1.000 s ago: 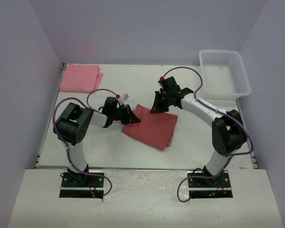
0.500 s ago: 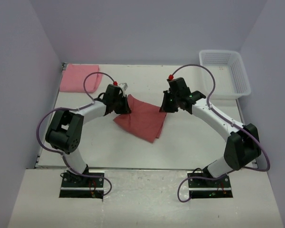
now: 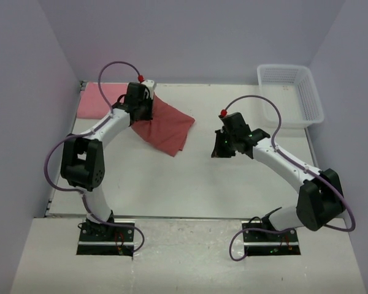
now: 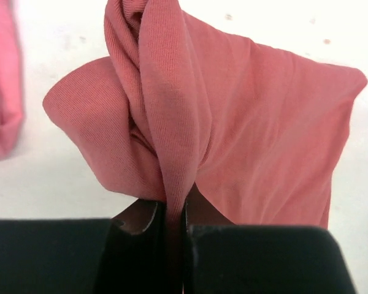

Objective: Fold and stack the t-shirts
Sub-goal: Put the neatly folded tshirt into the corner of the board with the left arm

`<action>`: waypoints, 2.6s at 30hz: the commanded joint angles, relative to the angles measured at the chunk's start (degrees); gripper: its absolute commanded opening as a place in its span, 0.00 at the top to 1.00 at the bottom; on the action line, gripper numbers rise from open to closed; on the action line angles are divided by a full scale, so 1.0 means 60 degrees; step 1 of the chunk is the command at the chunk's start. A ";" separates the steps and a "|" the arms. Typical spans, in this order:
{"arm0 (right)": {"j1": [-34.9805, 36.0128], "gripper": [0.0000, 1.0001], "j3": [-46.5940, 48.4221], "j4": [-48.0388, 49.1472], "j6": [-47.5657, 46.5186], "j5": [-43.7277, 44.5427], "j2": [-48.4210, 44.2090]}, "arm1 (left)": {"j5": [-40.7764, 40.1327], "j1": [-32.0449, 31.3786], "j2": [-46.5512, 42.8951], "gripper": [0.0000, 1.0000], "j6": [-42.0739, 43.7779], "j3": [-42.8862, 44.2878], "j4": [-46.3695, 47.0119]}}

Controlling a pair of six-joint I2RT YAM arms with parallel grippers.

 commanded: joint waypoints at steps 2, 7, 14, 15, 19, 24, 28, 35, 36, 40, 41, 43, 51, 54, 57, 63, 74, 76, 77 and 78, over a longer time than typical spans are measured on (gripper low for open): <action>-0.0005 1.00 -0.0405 0.0376 -0.0114 -0.0441 -0.0815 | -0.0755 0.0517 0.0788 1.00 0.1222 0.1382 -0.0245; 0.0068 1.00 -0.0699 0.0274 -0.0172 -0.0484 -0.1210 | -0.0711 0.1016 0.1652 1.00 0.2040 0.2890 -0.0406; 0.0156 1.00 -0.0919 0.0113 -0.0275 -0.0280 -0.1021 | -0.1091 0.1426 0.2326 1.00 0.3051 0.4490 -0.0552; 0.0142 1.00 -0.0933 0.0113 -0.0275 -0.0279 -0.0991 | -0.1078 0.1470 0.2385 1.00 0.3111 0.4840 -0.0610; 0.0156 1.00 -0.1065 0.0186 -0.0246 -0.0294 -0.0977 | -0.1107 0.1733 0.2649 1.00 0.3375 0.5574 -0.0918; 0.0156 1.00 -0.1095 0.0098 -0.0275 -0.0133 -0.0713 | -0.1195 0.1836 0.2883 1.00 0.3565 0.6467 -0.1372; 0.0156 1.00 -0.1109 0.0098 -0.0246 -0.0060 -0.0698 | -0.1152 0.2113 0.2899 1.00 0.3683 0.6761 -0.1460; 0.0127 1.00 -0.1050 0.0025 -0.0260 0.0130 -0.0596 | -0.0858 0.2510 0.2767 1.00 0.3624 0.6734 -0.1432; 0.0127 1.00 -0.1036 0.0025 -0.0261 0.0160 -0.0567 | -0.0844 0.2539 0.2723 1.00 0.3639 0.6704 -0.1388; 0.0141 1.00 -0.1036 0.0025 -0.0261 0.0102 -0.0478 | -0.0669 0.2759 0.2591 1.00 0.3624 0.6820 -0.1358; 0.0127 1.00 -0.1050 0.0025 -0.0275 0.0101 -0.0507 | -0.0639 0.2788 0.2591 1.00 0.3581 0.6835 -0.1329; 0.0127 1.00 -0.1109 0.0025 -0.0290 0.0160 -0.0595 | -0.0522 0.3064 0.2678 1.00 0.3537 0.6894 -0.1329; 0.0127 1.00 -0.1154 0.0039 -0.0290 0.0233 -0.0464 | -0.0462 0.3257 0.2709 1.00 0.3478 0.6996 -0.1344; 0.0141 1.00 -0.1095 0.0068 -0.0304 0.0204 -0.0405 | -0.0332 0.3330 0.2474 1.00 0.3449 0.6923 -0.1183; 0.0141 1.00 -0.1153 0.0127 -0.0304 0.0160 -0.0361 | -0.0272 0.3404 0.2459 1.00 0.3390 0.7113 -0.1255; 0.0141 1.00 -0.1241 0.0244 -0.0319 0.0087 -0.0229 | 0.0050 0.3404 0.2400 1.00 0.3229 0.7187 -0.1299; 0.0127 1.00 -0.1255 0.0391 -0.0319 -0.0074 -0.0083 | 0.0344 0.3389 0.1976 1.00 0.3082 0.7201 -0.1299; 0.0141 1.00 -0.1270 0.0391 -0.0334 -0.0074 -0.0083 | 0.0314 0.3389 0.1932 1.00 0.3097 0.7245 -0.1343; 0.0127 1.00 -0.1270 0.0405 -0.0334 -0.0089 -0.0083 | 0.0343 0.3389 0.1859 1.00 0.3068 0.7216 -0.1329; 0.0127 1.00 -0.1256 0.0391 -0.0334 -0.0089 -0.0054 | 0.0488 0.3389 0.1815 1.00 0.3024 0.7216 -0.1329</action>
